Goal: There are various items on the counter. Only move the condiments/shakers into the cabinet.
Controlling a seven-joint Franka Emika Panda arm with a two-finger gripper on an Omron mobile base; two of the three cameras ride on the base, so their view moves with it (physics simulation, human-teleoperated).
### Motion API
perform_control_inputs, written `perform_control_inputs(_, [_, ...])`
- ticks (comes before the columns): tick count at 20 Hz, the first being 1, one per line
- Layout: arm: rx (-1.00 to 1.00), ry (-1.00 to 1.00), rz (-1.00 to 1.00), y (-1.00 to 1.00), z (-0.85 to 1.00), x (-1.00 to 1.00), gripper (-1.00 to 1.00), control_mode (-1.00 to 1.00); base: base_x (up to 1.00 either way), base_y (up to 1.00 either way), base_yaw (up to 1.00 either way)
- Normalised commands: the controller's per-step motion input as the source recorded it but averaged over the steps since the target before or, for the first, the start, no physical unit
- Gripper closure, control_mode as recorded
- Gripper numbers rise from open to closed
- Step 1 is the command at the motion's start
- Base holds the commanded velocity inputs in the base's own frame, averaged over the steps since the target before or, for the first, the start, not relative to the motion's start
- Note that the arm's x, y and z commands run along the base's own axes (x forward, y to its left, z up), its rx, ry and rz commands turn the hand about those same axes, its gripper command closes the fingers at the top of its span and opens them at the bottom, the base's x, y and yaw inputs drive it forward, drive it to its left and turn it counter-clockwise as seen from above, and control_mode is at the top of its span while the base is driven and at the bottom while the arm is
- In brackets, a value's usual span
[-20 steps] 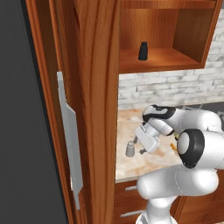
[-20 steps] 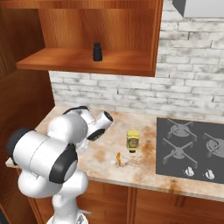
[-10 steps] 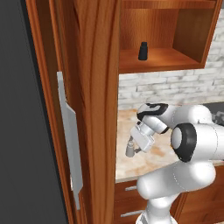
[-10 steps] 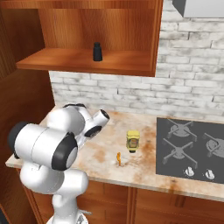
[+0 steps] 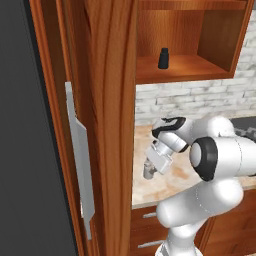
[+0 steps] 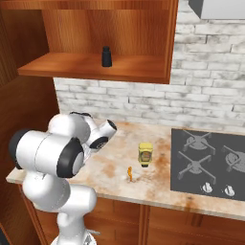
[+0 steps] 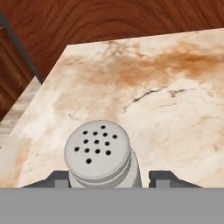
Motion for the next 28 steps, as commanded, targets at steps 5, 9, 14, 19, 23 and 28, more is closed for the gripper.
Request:
perform_control_inputs(5, [0.01, -0.13, -0.15, 0.00, 0.94, -0.33, 1.00, -1.00, 0.00, 0.00, 0.00])
perform_control_inputs(9, [0.05, -0.17, -0.22, 0.00, 1.00, -0.62, 1.00, -1.00, 0.00, 0.00, 0.00])
perform_control_inputs(14, [0.04, -0.19, -0.28, 0.00, 1.00, -0.57, 1.00, -1.00, 0.00, 0.00, 0.00])
perform_control_inputs(19, [0.02, -0.15, -0.41, 0.00, 1.00, -0.61, 1.00, -1.00, 0.00, 0.00, 0.00])
perform_control_inputs(23, [0.00, -0.11, -0.47, 0.00, 1.00, -0.53, 1.00, -1.00, 0.00, 0.00, 0.00])
perform_control_inputs(28, [0.00, -0.03, -0.45, 0.08, 1.00, -0.28, 1.00, -1.00, 0.00, 0.00, 0.00])
